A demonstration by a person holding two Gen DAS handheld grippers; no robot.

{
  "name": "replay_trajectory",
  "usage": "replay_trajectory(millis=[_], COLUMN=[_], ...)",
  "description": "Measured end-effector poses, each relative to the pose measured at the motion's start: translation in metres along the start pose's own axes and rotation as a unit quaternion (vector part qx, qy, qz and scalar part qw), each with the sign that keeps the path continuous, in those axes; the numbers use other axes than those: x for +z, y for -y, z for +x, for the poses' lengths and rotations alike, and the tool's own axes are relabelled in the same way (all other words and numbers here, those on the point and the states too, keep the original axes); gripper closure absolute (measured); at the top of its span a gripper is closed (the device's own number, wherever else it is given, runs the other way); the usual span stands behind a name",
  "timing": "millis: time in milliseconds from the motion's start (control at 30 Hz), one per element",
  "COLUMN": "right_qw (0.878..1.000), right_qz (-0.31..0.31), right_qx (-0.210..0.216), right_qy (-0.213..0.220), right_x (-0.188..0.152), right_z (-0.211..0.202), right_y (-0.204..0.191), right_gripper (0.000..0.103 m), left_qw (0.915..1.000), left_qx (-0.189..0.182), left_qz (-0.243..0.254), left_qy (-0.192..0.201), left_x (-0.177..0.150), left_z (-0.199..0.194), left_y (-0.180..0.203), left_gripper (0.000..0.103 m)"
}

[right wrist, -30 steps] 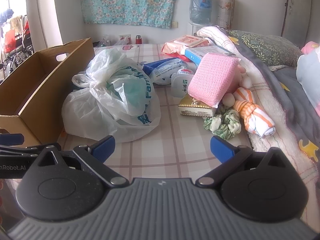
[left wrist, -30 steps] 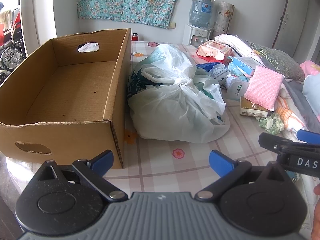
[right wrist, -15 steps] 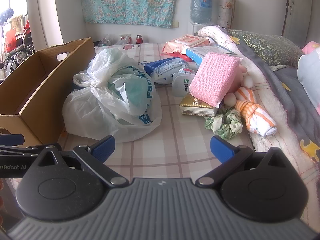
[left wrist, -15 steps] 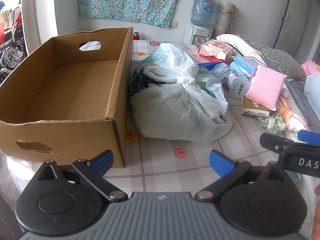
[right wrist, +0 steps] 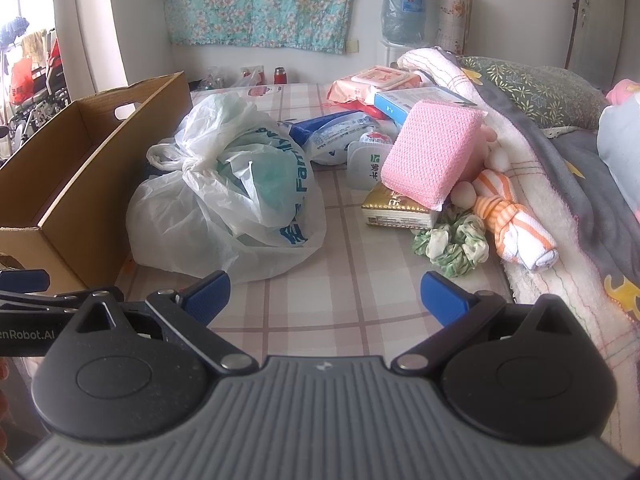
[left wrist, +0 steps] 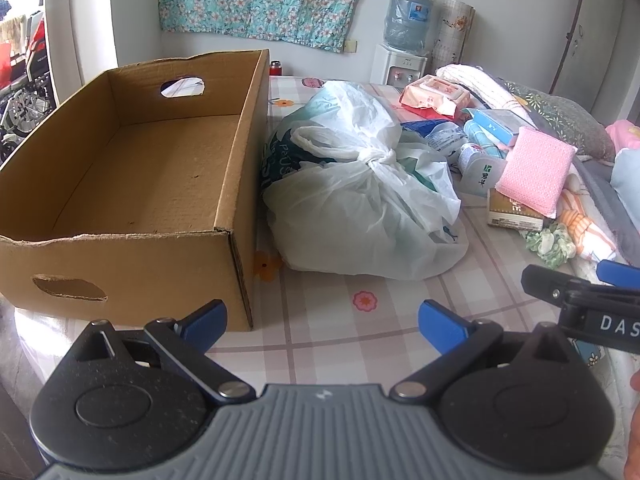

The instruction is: Organize soft objects

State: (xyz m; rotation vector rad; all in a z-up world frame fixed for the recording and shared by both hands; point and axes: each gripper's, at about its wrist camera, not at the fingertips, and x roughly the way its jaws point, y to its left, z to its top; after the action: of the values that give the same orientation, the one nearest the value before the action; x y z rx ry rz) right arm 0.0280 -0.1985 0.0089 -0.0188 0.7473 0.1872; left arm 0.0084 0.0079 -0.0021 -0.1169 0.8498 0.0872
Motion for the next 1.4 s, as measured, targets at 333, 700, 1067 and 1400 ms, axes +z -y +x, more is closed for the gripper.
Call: replay_trajectory(millis=[333,700,1067,1400], right_qw=[1.000,0.983,0.974,0.962], right_qz=[0.025,0.122,0.184,0.234], right_qx=[-0.009,-0.040,0.061,0.125], right_qy=[0.014,0.129,0.117,0.060], right_x=[-0.004,0.021,0.055,0.062], right_z=[-0.002,-0.023,0.035,0.105], right_y=[0.021,0.125,0.181,0.200], right_gripper=[0.001,0.001,0.026,0.059], left_qw=[0.9971,0.9719,0.9746,0.9605], left_qx=[-0.041,-0.167,-0.180,-0.216], left_qz=[0.046,0.128,0.104,0.163], left_qy=[0.045,0.106,0.084,0.062], left_x=[0.002,0.043,0.091,0.097], left_z=[-0.012,0.012,0.084,0.120], left_y=[0.022,0.092,0.141,0.186], left_gripper=[0.000,0.000,0.032,0.016])
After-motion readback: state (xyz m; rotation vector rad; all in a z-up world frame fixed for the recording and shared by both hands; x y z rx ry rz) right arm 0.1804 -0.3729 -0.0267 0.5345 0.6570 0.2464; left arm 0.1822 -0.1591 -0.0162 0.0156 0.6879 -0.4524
